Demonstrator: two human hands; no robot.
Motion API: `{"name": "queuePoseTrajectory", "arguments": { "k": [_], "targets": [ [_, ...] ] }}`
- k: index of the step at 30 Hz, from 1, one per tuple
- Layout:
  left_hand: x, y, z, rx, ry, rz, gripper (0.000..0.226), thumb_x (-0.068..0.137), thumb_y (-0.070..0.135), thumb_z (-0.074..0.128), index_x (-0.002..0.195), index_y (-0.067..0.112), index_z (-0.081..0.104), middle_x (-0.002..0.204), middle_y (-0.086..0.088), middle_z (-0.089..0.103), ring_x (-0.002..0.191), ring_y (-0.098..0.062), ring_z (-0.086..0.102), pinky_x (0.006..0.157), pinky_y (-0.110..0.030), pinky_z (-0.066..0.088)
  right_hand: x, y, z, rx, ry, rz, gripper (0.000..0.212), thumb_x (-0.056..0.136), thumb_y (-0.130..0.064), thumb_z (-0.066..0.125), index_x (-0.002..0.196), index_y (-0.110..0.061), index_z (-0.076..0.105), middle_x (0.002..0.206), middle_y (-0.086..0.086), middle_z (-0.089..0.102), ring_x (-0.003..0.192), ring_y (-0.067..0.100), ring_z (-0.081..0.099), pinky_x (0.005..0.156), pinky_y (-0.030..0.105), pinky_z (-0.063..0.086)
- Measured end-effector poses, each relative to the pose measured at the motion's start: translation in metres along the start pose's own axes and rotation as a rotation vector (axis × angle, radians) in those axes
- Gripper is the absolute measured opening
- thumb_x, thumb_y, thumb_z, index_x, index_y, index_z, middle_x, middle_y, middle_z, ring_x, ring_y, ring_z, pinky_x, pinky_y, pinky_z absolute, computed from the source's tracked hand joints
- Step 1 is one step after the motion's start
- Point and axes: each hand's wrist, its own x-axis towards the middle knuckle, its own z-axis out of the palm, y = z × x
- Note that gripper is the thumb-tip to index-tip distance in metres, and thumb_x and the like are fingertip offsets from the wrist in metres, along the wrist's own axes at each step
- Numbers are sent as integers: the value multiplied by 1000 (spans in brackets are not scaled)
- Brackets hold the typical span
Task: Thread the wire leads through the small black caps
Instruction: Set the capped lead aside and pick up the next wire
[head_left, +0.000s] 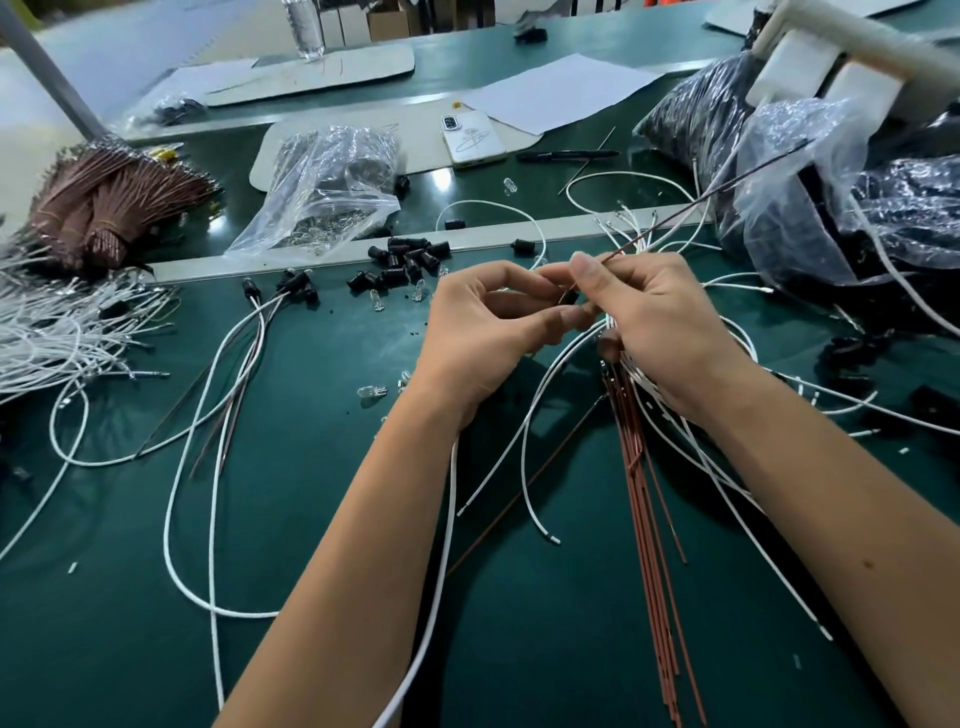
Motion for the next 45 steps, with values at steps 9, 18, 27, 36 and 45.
{"name": "queuePoseTrajectory", "arguments": {
  "k": [9,18,27,36,45],
  "targets": [
    [-2,1,4,-92,16,3,26,76,-9,81,90,-1,61,78,-3,77,60,-11,68,57,-18,50,-2,-2,1,-91,-122,-49,26,108,-28,54,109,-19,78,83,-4,69,61,-2,57,56,12,43],
    [2,6,5,-591,130,-79,29,64,6,78,92,5,70,84,-10,75,68,-15,69,66,-24,58,-5,1,5,-148,-96,-72,22,93,-36,77,86,-15,78,77,1,77,56,7,61,43,24,47],
    [-2,5,19,-492,223,-141,19,79,0,80,81,16,69,93,-12,76,77,-20,66,66,-26,52,-7,2,8,-111,-84,16,13,93,-23,78,86,-12,78,75,5,76,54,11,61,41,22,42],
    [0,7,12,-500,276,-165,19,77,5,83,83,16,68,91,-11,75,62,-10,63,57,-20,49,-9,-11,-1,-293,-377,-110,18,90,-12,78,72,-12,75,67,4,72,61,9,61,62,24,48],
    [-2,10,17,-483,200,-185,19,79,2,79,80,14,65,91,-15,73,66,-20,59,57,-26,53,-6,-5,-5,5,-236,68,25,93,-27,75,92,-3,77,73,19,68,57,16,51,41,18,32]
  ]
}}
